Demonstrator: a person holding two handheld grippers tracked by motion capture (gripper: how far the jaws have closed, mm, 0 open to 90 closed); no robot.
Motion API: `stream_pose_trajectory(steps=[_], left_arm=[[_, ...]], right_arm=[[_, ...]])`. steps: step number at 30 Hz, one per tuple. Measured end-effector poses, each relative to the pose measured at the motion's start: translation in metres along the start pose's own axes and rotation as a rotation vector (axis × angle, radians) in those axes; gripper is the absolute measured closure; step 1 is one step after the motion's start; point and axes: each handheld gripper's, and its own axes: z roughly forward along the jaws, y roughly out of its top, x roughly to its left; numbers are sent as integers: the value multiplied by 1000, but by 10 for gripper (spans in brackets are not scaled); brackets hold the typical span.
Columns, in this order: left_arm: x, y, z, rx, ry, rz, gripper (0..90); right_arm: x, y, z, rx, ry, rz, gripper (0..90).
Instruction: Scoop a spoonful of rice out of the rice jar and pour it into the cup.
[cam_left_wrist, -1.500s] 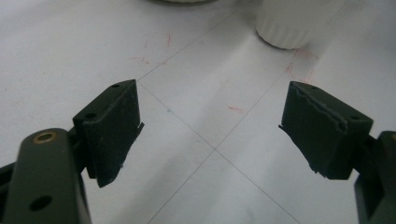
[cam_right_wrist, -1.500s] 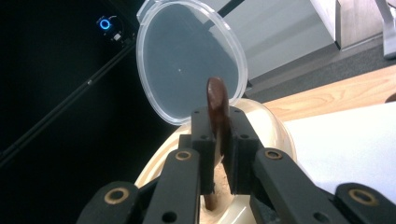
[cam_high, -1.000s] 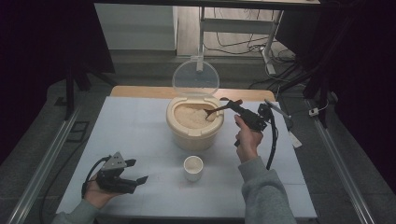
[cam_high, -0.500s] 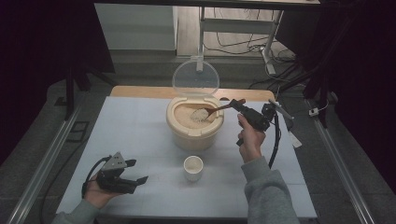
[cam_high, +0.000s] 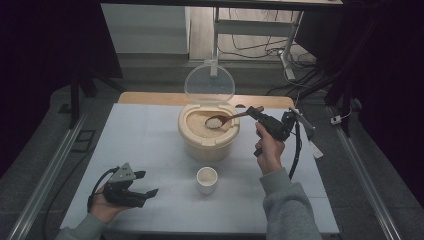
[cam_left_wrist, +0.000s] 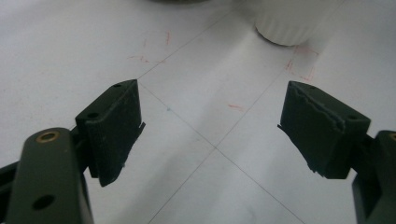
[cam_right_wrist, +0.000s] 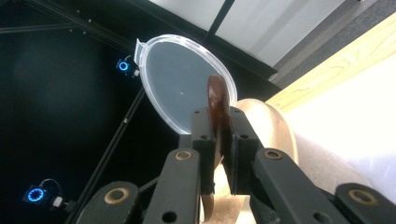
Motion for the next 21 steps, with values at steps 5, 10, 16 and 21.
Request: stream_pose_trajectory(steps=[5,10,16,21], left_arm=[[0,0,0,0,0,1,206],[0,0,0,2,0,3,206],[0,0,0,3,-2,4,207],[-1,0,1,6,-3,7,209]], right_arm=[[3,1,-3,-9,10,-7,838],[5,1,-5,-10,18,-24,838],[7,1,-7,-10,20,-28,838],[10,0,-10,-5,28,-30,838]])
